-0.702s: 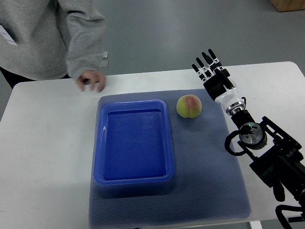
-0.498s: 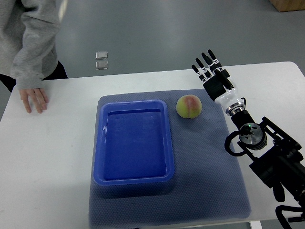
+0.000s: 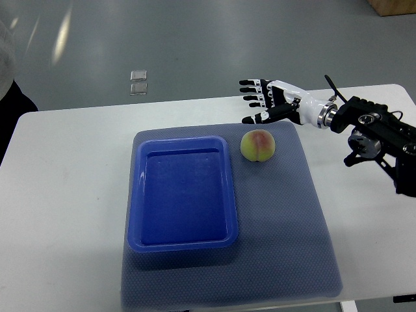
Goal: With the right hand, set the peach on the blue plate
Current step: 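Close the right hand's fingers around the peach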
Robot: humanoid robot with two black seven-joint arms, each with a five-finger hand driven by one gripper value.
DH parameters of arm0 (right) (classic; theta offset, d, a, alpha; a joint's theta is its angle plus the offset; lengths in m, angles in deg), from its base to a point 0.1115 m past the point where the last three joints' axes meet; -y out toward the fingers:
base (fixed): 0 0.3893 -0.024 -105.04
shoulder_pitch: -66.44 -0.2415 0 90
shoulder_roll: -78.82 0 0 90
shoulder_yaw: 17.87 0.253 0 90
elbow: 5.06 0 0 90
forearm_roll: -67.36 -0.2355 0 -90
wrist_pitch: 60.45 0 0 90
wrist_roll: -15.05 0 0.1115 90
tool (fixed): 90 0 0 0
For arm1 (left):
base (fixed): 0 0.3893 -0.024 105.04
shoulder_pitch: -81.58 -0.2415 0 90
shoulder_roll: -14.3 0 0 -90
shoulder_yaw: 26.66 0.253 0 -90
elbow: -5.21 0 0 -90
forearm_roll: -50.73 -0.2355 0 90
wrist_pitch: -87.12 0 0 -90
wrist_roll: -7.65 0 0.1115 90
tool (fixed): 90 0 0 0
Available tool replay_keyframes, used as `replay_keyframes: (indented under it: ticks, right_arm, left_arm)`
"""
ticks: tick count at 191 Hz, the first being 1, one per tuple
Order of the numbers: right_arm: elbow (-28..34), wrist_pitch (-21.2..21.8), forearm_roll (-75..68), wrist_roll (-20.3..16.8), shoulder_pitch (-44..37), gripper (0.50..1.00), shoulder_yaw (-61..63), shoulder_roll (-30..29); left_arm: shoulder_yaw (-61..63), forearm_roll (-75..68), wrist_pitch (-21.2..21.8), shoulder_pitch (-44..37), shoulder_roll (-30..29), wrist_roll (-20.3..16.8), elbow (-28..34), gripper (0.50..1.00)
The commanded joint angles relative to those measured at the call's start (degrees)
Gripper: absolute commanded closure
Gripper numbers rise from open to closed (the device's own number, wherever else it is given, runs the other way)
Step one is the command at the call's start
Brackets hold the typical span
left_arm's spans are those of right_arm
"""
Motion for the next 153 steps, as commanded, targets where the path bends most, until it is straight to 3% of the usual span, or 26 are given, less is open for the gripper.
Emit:
replay_keyframes:
  ticks: [1,33,153]
  right_arm:
    - [1.7,0.5,11.4,-1.8,-6.8,0.570,-11.0,4.0]
    - [2.0,-1.3,17.5,-4.7,-12.7,0.570,-22.9,4.5]
    - [1.0,-9.8,17.6,-4.2,-7.8,0.576,-24.1,-0.1]
  left_arm:
    - [0.0,0.0,0.0,0.0,0.0,0.0,0.0,0.500]
    - [0.0,0.0,0.0,0.0,0.0,0.0,0.0,0.500]
    - [-0.1,0.0,0.0,0.0,0.0,0.0,0.2,0.500]
